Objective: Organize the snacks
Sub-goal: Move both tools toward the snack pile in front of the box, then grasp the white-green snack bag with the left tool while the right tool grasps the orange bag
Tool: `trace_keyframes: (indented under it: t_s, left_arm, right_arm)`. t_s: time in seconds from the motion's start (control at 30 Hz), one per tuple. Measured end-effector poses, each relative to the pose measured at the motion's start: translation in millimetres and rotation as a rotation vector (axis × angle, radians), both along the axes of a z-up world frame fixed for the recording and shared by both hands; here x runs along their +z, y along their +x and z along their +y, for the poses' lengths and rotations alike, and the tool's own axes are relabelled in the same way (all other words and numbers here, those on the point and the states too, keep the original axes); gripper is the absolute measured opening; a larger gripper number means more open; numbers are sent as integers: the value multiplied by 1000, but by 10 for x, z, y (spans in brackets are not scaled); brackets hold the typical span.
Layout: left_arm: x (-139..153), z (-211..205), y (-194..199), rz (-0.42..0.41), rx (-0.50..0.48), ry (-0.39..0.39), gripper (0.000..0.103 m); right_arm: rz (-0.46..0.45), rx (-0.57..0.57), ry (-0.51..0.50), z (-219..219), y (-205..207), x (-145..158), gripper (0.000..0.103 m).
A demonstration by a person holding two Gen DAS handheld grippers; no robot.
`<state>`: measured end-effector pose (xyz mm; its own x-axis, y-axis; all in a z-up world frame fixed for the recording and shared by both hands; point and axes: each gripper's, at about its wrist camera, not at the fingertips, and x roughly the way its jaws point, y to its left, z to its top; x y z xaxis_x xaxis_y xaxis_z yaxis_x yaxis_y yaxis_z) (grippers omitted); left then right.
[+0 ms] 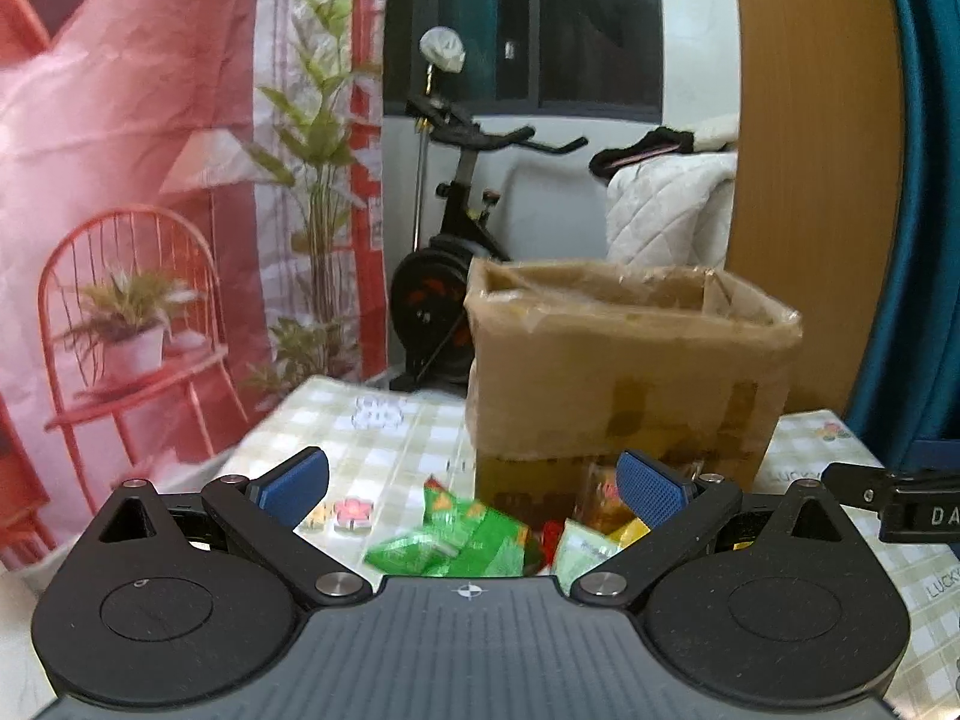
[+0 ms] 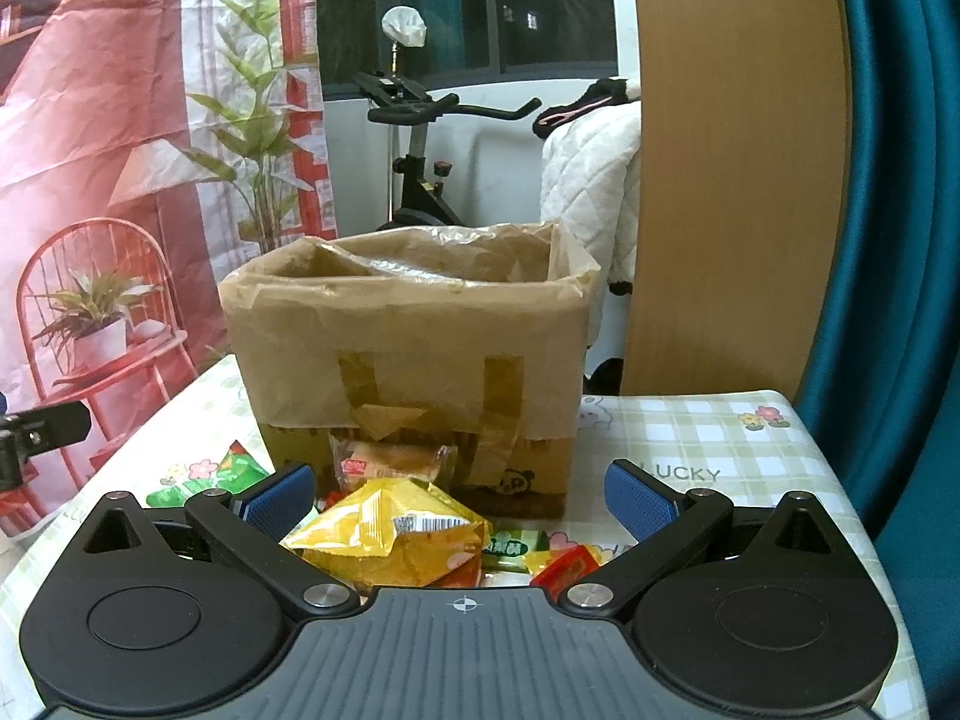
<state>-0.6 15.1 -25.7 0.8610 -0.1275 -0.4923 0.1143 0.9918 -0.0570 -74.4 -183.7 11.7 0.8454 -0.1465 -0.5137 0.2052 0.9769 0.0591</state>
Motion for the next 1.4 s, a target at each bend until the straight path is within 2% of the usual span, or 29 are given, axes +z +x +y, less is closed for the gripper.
trace_keyframes:
  t_s: [0.13, 0.33, 0.5, 0.63, 0.77, 0.97, 1.23, 1.4]
  left_arm:
    - [-183, -1, 7, -5, 17, 85, 103]
    - [-292, 55, 94, 3, 19, 79, 103]
    - [-448, 112, 195, -6, -26, 39, 102]
    - [-634, 56, 173, -23, -62, 49, 102]
    - [-796, -56, 156, -15, -178, 62, 96]
    - [-990, -209, 154, 0, -339, 83, 96]
    - [-1184, -256, 269, 80, -416, 14, 96]
    - [-1307, -378, 236, 123, -452, 49, 97]
  right_arm:
    - [19, 21, 0, 27, 11, -201, 102]
    - [16, 39, -52, 114, 22, -431, 102]
    - [28, 47, -71, 105, 5, -597, 102]
    - [53, 44, -67, 56, -15, -732, 102]
    - [70, 41, -33, 15, -22, -833, 102]
    - [76, 41, 5, -10, -43, -913, 102]
    - [97, 39, 46, -67, -68, -1037, 102]
    - [114, 44, 56, -116, -43, -1137, 102]
